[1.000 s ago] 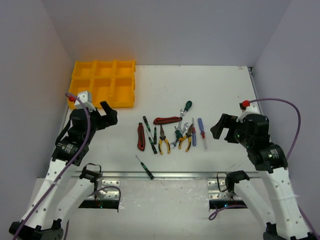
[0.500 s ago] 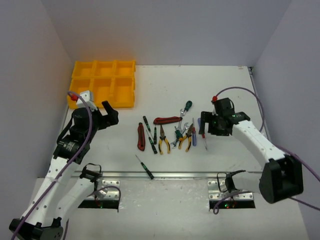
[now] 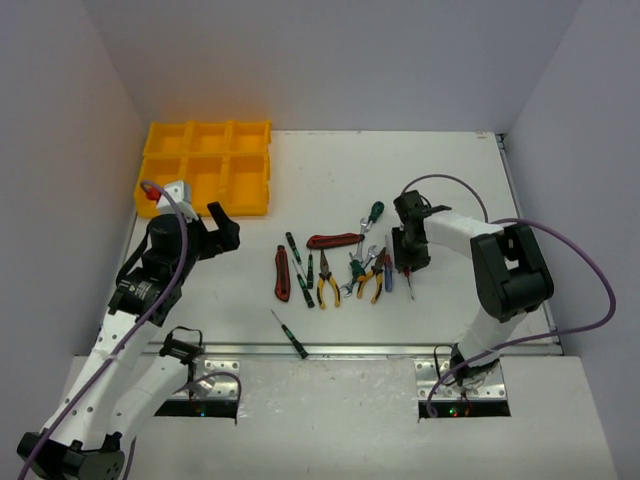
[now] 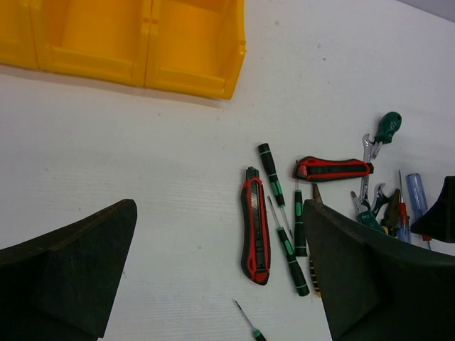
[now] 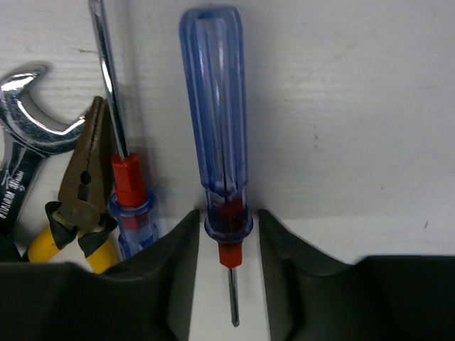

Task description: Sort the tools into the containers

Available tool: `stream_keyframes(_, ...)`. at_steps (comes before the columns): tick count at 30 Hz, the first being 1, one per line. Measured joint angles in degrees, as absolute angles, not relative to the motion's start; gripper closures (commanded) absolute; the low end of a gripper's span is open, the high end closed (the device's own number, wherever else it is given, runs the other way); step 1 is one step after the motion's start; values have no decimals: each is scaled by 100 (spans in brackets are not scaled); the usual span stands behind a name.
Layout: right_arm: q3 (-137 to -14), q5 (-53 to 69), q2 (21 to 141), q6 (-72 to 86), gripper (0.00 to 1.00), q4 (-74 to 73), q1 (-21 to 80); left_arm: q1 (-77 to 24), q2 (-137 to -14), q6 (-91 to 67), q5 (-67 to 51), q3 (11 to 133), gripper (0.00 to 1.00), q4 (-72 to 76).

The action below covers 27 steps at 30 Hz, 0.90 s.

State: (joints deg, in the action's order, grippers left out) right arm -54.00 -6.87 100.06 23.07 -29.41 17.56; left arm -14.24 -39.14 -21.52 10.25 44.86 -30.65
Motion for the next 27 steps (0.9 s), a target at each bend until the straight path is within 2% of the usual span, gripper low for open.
stream_keyframes(2,-5406,-664,10023,2283,90,-2827,1756,-1426,-3955,-2152,1009,4486,0,-3065)
stream_keyframes(4,-5403,-689,10019,2265,100,-2764,1762,-1426,-3986,-2152,999,4485,0,-3065)
stream_keyframes(9,-5062,-829,9613,2311,100,-2534,1777,-1431,-4045,-2140,821,4484,0,-3059)
stream_keyframes(14,-4791,-736,8141,2389,100,-2753,1899,-1429,-4324,-2409,-294,4445,0,-2611)
stream_keyframes(19,-4411,1534,6469,2674,100,-1540,2098,-1776,-4860,-3601,-2310,3681,0,-177)
stream_keyframes(25,-4079,3656,6031,3229,100,-155,2680,-3207,-6018,-4313,-3195,3793,0,1745)
stream_keyframes(27,-4064,4101,6012,3398,100,171,2804,-3451,-6231,-4386,-3297,3938,6,2119)
